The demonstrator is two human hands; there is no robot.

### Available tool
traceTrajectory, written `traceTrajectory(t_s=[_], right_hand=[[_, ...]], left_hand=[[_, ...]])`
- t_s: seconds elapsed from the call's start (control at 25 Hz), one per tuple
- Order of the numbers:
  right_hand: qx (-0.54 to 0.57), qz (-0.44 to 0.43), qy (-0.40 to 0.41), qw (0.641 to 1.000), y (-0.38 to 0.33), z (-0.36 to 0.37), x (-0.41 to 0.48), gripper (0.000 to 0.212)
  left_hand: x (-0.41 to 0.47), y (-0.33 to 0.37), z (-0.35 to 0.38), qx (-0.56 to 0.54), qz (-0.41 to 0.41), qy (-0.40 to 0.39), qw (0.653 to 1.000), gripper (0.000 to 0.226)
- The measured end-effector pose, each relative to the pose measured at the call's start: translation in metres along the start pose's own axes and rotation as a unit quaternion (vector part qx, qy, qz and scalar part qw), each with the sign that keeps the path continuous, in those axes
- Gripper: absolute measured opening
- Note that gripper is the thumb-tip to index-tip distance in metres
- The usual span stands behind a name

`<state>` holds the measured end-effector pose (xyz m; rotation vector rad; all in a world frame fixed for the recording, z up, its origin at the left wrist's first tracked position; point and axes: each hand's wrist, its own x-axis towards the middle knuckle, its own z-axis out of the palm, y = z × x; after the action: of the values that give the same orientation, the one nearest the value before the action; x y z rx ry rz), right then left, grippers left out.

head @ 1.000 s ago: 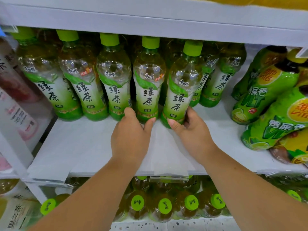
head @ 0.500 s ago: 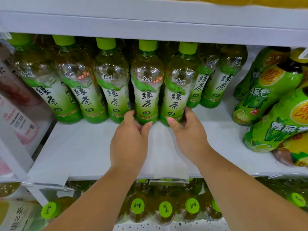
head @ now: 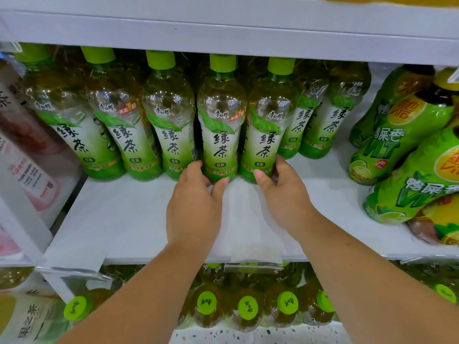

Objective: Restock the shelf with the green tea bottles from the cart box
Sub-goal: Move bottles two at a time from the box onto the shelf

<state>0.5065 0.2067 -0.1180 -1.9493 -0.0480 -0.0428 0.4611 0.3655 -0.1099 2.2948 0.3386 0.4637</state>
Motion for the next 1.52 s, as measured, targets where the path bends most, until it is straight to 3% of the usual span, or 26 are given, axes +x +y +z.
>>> traceTrajectory(t_s=[0.32, 0.56, 0.8, 0.88, 1.08, 1.24, 1.4, 1.52], right_hand=[[0.003, 0.016, 0.024, 1.000, 0.000, 0.000, -0.004, 0.048], [0.070, 0.021, -0.017, 0.997, -0.013, -0.012, -0.011, 0.045], [0.094, 0.097, 0.045, 0.990, -0.037, -0.008, -0.032, 0.030], [0.071, 0.143, 0.060, 0.985, -0.053, -0.009, -0.049, 0.036], [0.019, 0.170, 0.024, 0.985, -0.074, -0.012, -0.102, 0.045], [-0.037, 0.189, -0.018, 0.981, -0.082, -0.016, -0.146, 0.051], [-0.052, 0.221, -0.027, 0.974, -0.093, -0.022, -0.195, 0.056], [-0.044, 0.235, -0.017, 0.971, -0.109, -0.025, -0.241, 0.055]], left_hand=[[-0.001, -0.002, -0.003, 0.013, 0.021, 0.012, 1.000, 0.053], [0.003, -0.003, -0.010, -0.052, 0.011, -0.006, 0.999, 0.031], [0.002, 0.010, -0.031, -0.122, -0.082, -0.094, 0.985, 0.045], [-0.002, 0.016, -0.042, -0.137, -0.100, -0.126, 0.977, 0.052], [-0.028, 0.018, -0.074, -0.159, -0.120, -0.231, 0.952, 0.052], [-0.060, 0.010, -0.101, -0.188, -0.138, -0.269, 0.934, 0.050], [-0.094, 0.012, -0.131, -0.196, -0.176, -0.322, 0.910, 0.054], [-0.126, 0.024, -0.164, -0.183, -0.157, -0.356, 0.903, 0.049]])
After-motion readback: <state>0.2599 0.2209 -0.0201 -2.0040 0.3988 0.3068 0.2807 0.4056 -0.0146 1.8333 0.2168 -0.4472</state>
